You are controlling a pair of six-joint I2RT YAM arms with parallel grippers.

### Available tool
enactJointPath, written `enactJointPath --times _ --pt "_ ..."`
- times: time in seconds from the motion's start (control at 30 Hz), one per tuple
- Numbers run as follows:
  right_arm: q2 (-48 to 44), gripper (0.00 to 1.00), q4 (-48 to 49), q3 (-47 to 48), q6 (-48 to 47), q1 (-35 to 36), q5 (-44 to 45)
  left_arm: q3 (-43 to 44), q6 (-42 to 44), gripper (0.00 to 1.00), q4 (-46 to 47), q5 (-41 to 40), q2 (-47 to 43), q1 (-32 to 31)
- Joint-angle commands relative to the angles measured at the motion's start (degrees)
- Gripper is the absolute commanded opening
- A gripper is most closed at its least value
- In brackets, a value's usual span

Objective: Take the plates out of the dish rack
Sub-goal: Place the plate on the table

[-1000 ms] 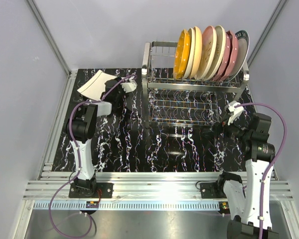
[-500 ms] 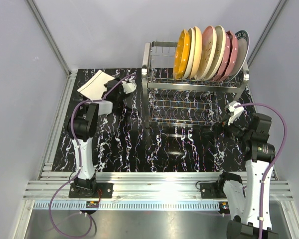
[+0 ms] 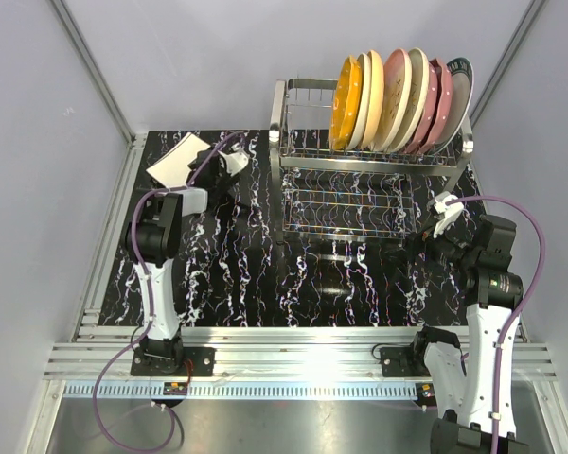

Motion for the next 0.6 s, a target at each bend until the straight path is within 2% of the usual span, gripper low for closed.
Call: enactJointPath --times 0.0,0.07,0.17,0.4,0.57 --pt "-0.5 1.0 0.5 2.3 -0.7 -0.2 0.4 3.7 -4.2 0.85 3.2 0.1 -2.5 1.3" --pt "-0.5 1.0 0.7 2.2 -0.7 -0.2 0.4 3.4 -5.4 0.85 2.4 1.2 -4.1 1.2" --pt "-0.5 1.0 0.7 2.2 -0.6 -0.2 0.4 3.1 -9.1 0.92 1.2 2.9 -6.1 1.2" --pt "-0.8 1.0 -0.1 3.0 -0.8 -0.2 -1.8 1.3 -20.8 0.99 0.4 4.6 -14.0 1.2" --pt "0.1 1.0 -7.5 9.0 -4.4 -0.2 -1.7 0.6 -28.2 0.99 -3.2 6.4 -18.2 1.2"
